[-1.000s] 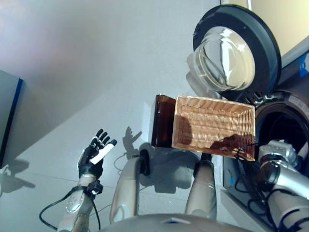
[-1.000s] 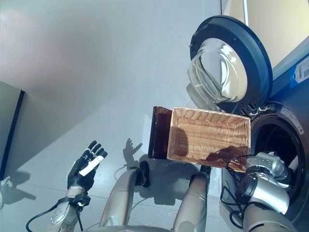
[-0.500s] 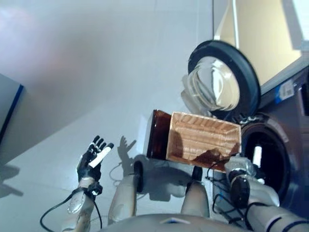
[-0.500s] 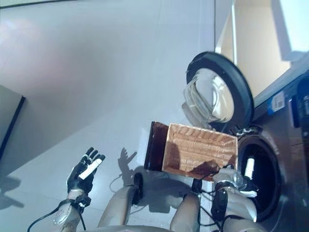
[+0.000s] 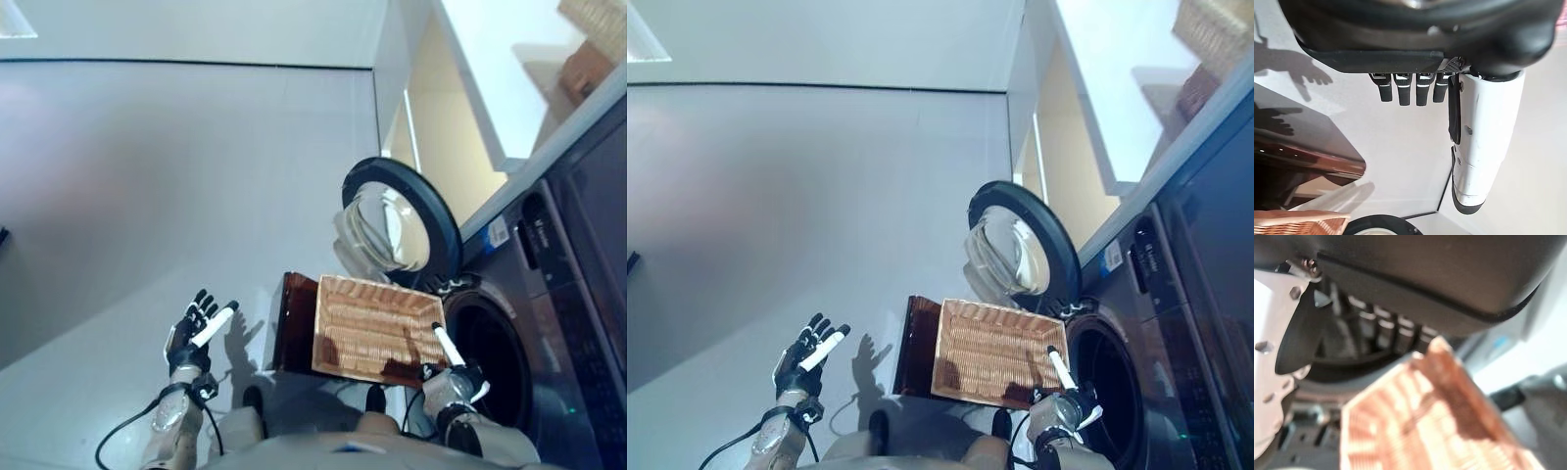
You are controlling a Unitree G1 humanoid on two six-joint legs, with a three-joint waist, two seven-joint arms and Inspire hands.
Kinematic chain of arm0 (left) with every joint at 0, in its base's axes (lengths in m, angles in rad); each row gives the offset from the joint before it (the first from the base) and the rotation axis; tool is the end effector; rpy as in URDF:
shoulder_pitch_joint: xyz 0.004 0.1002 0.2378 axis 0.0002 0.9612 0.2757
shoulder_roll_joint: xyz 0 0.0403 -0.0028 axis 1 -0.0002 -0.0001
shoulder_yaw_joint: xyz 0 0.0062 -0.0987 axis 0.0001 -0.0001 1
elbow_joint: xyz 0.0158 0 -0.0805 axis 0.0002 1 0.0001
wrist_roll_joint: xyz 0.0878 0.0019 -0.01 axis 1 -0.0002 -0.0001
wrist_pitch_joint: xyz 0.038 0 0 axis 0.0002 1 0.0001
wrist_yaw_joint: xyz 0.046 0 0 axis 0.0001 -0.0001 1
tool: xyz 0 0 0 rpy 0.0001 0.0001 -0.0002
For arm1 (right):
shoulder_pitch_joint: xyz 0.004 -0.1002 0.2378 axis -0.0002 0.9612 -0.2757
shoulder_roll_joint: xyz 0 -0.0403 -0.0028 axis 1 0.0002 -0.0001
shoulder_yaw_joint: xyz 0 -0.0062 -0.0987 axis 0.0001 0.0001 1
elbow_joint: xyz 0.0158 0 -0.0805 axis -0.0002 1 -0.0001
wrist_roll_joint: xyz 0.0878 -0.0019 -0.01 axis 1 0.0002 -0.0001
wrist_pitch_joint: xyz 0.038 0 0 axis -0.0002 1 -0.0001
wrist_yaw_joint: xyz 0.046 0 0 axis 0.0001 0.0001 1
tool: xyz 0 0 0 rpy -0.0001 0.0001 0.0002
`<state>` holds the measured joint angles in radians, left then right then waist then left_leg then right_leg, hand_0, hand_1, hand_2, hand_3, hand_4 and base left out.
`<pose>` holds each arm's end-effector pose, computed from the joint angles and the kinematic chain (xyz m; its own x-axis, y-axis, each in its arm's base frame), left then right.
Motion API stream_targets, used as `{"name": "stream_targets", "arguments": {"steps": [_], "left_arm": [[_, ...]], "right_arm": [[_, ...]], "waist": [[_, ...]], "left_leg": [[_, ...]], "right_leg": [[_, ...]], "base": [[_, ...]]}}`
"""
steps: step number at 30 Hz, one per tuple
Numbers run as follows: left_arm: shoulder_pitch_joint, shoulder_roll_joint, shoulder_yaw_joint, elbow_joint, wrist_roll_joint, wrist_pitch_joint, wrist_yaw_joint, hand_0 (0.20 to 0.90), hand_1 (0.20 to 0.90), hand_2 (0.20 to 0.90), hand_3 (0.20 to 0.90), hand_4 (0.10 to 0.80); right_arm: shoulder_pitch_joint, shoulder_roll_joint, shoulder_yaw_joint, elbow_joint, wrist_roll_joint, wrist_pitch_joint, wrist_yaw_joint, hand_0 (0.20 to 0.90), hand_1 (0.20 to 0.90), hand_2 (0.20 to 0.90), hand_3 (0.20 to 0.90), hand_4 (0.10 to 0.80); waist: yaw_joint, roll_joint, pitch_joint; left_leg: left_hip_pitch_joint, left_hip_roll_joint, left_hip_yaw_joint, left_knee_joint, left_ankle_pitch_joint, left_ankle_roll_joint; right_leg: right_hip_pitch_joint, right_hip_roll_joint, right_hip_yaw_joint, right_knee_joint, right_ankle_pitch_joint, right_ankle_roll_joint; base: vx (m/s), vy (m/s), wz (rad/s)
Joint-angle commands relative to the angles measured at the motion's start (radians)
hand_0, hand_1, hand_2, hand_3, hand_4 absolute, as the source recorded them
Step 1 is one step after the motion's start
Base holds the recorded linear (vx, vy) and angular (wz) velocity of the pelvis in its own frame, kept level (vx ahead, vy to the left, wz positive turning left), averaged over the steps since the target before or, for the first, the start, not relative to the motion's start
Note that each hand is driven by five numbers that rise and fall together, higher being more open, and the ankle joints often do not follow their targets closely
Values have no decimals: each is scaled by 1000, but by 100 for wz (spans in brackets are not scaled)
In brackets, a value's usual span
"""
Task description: Pick up the clothes and place them into the washing machine
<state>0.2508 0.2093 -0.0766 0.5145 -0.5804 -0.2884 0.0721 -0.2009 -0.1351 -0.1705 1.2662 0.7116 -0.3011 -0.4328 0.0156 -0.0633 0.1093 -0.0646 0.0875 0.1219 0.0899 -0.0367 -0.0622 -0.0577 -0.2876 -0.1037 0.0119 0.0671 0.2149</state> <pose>0.0949 0.2065 -0.0516 0.8376 0.2646 -0.4779 -0.3928 0.8997 -0.1903 0.1378 -0.2089 -0.0799 0.2869 -0.6177 -0.7322 0.8710 0.4864 -0.0689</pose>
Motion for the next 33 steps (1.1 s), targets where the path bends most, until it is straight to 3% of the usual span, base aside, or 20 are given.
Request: {"name": "stream_targets", "arguments": {"steps": [1, 4, 8, 14, 33], "left_arm": [[-19, 5, 52, -28, 69, -68, -3, 900, 900, 900, 900, 800], [-29, -2, 49, 13, 78, -71, -14, 900, 900, 900, 900, 800], [-35, -10, 38, 33, 103, -75, -30, 900, 900, 900, 900, 800], [-24, -10, 26, 14, 151, -62, -36, 900, 900, 900, 900, 800], [-74, -21, 27, 112, 184, -58, 6, 900, 900, 900, 900, 800]], "right_arm": [[10, -63, 77, -101, -231, 3, 22, 900, 900, 900, 900, 800], [30, -105, 217, -114, -511, 61, 4, 900, 900, 900, 900, 800], [53, -138, 298, -166, -677, 87, 20, 900, 900, 900, 900, 800], [180, -121, 322, -376, -644, 36, 102, 900, 900, 900, 900, 800], [185, -65, 287, -298, -568, 33, 96, 900, 900, 900, 900, 800]], "waist": [[15, 13, -36], [17, 13, -53], [17, 18, -62], [6, 27, -69], [3, 14, -86]], "left_leg": [[29, 63, -29, -103, 95, -57], [54, 68, -24, -134, 107, -59], [77, 71, -22, -144, 107, -59], [88, 69, -19, -136, 101, -58], [124, 86, -24, -133, 89, -65]], "right_leg": [[-3, -3, -24, -1, 69, 2], [15, 9, -27, -9, 59, -2], [39, 15, -35, -27, 56, -2], [45, 17, -31, -30, 56, -3], [83, 28, -39, -11, 28, -5]], "base": [[64, -26, -10], [51, -22, -6], [33, -15, 0], [15, -5, 0], [4, 1, 0]]}}
